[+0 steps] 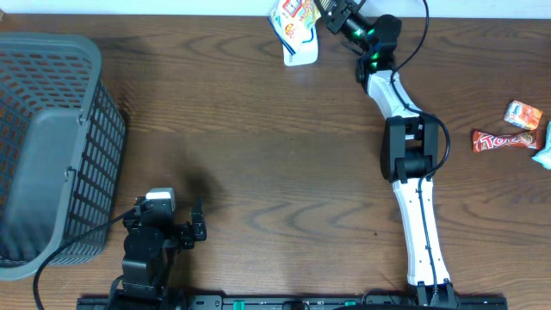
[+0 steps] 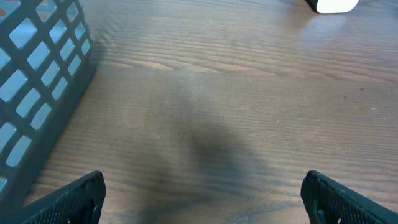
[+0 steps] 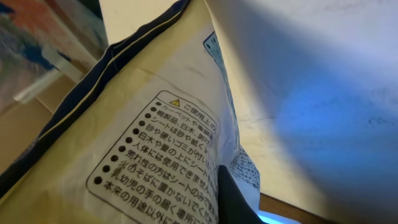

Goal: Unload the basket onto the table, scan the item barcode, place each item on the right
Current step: 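Hold the snack bag against the scanner window, rotating it slightly, then carry the snack bag to the right table edge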

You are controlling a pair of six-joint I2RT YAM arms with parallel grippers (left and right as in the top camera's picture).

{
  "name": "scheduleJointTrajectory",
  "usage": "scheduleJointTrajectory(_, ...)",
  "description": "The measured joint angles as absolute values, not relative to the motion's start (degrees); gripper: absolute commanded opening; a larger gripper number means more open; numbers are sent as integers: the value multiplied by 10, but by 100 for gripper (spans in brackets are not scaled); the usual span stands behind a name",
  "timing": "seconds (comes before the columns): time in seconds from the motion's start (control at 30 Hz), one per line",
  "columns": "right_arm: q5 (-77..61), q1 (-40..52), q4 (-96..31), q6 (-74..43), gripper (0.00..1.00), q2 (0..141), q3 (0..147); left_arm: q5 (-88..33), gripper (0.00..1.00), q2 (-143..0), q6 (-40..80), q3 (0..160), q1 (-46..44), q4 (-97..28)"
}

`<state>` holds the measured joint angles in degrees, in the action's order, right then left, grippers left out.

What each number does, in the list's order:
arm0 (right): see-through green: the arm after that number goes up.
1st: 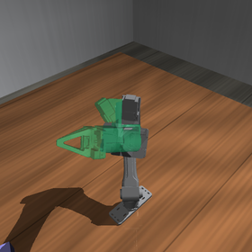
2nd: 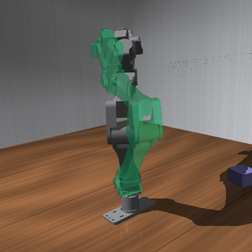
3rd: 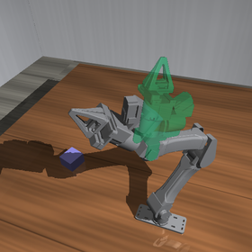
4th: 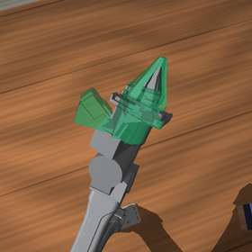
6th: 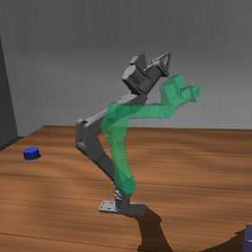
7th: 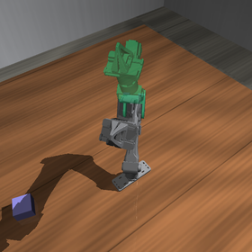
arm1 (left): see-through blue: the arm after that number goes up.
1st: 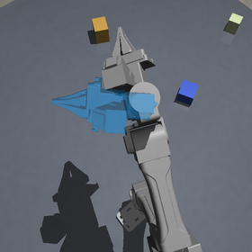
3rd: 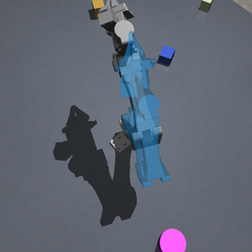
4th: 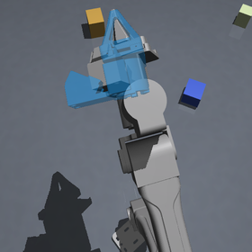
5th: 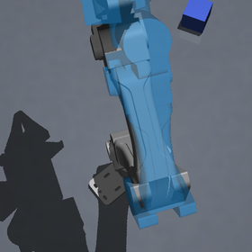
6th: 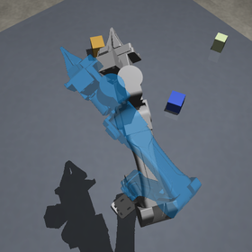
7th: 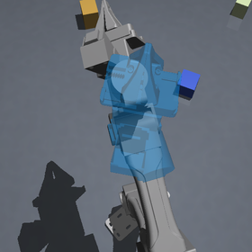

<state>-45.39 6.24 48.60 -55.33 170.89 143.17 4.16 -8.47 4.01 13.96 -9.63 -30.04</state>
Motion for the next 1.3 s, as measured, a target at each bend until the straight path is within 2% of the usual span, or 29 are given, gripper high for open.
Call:
scheduleJointTrajectory(0.47, -493, 48, 470, -496, 1, 1709, 1446, 41, 99, -85, 40, 140, -96, -300)
scheduleJointTrajectory(0.63, -541, 44, 463, -532, 1, 1712, 1534, 41, 99, -85, 40, 140, -96, -300)
scheduleJointTrajectory(0.77, -592, 52, 444, -558, 2, 1712, 1666, 41, 99, -85, 40, 140, -96, -300)
scheduleJointTrajectory(0.93, -662, 87, 387, -576, 1, 1697, 1783, 41, 99, -85, 40, 140, -96, -300)
scheduleJointTrajectory(1.3, -786, 233, 323, -574, 2, 1612, 1786, 42, 99, -85, 40, 140, -96, -300)
